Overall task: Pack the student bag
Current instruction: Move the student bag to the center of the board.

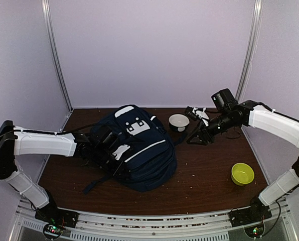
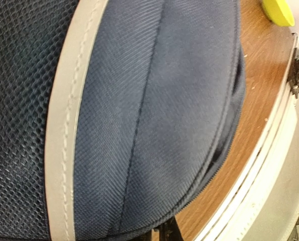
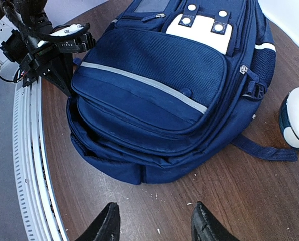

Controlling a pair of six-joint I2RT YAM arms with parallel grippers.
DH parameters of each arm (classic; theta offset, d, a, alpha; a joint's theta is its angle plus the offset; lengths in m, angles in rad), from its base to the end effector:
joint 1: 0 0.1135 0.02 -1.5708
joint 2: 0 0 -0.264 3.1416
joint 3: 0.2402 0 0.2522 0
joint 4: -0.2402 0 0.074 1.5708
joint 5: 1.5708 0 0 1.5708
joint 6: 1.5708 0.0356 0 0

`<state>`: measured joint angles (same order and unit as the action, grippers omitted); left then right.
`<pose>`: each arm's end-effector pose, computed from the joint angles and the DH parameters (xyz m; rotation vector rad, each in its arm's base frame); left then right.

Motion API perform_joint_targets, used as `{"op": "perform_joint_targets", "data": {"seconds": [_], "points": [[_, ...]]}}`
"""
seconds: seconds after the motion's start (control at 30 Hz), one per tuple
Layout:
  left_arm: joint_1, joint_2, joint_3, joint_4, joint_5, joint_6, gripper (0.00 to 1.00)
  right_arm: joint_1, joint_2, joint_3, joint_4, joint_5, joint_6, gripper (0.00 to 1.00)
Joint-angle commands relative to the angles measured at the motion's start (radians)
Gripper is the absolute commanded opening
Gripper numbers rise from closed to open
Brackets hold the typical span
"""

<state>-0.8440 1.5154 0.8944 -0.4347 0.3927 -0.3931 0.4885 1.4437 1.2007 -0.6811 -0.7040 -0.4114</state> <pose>0.1840 -0.2274 0.1903 0.7726 2.7091 -0.8856 0.2538 0.1610 0.2939 -1.2988 2.0156 0.9042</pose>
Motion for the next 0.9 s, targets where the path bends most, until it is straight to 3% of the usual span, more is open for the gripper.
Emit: {"op": "perform_joint_targets", "data": {"seconds": [0.0,0.27,0.4,0.53,0.87], "points": [[-0.053,-0.020,0.010,0.210,0.117,-0.093,0.00,0.053,-0.025,-0.047,0.109,-0.023,0.084,0.48],[-0.099,0.109,0.060,0.402,0.147,-0.193,0.02,0.082,-0.018,-0.088,0.187,0.005,0.192,0.47],[-0.140,0.107,0.118,0.264,0.115,-0.092,0.17,0.088,-0.019,-0.131,0.222,0.014,0.242,0.46],[-0.164,0.005,0.109,0.117,0.048,-0.011,0.25,0.160,0.005,-0.146,0.170,0.032,0.213,0.45],[-0.139,-0.258,0.008,0.022,-0.364,-0.009,0.33,0.407,0.097,-0.114,0.199,0.127,0.260,0.43]]}}
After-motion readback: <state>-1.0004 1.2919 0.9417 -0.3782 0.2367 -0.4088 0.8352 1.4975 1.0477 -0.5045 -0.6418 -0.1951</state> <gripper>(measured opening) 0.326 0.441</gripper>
